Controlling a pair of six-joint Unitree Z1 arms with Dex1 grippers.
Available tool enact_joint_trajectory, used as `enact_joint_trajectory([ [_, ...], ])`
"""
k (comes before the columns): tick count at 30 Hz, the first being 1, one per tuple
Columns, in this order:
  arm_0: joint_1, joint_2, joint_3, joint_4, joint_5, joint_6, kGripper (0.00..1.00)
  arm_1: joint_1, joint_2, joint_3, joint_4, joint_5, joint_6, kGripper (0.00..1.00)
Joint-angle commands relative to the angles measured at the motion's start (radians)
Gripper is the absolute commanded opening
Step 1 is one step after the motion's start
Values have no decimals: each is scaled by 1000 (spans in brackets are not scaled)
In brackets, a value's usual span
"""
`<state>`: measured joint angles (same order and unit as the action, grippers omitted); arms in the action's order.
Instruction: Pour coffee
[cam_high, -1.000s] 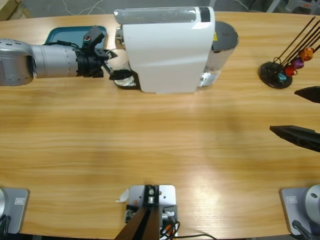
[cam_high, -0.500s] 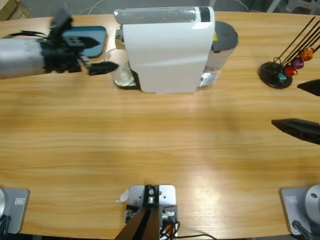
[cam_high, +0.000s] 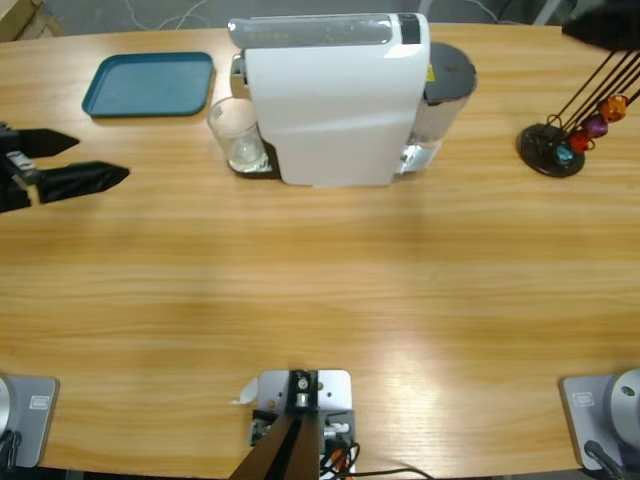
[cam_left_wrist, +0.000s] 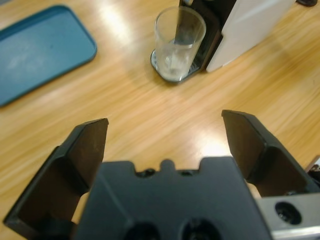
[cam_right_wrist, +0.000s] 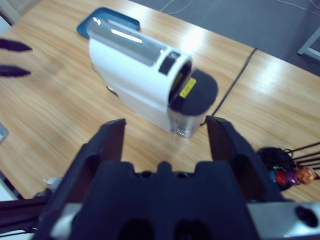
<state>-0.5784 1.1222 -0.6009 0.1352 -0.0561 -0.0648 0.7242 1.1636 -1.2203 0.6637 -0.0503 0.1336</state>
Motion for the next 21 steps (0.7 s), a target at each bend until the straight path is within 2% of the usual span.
enact_joint_trajectory([
  [1, -18, -78, 35, 82, -10, -10, 1000, -57, 251, -207, 71, 64, -46, 0],
  [7, -43, -92, 33, 81, -53, 0, 996, -90, 407, -388, 158, 91, -46, 0],
  [12, -79, -60, 35, 89, -53, 0, 996, -109, 552, -549, 254, 150, -53, 0],
  [21, -81, -61, 39, 90, -52, 5, 996, -132, 650, -593, 286, 148, -60, 0],
])
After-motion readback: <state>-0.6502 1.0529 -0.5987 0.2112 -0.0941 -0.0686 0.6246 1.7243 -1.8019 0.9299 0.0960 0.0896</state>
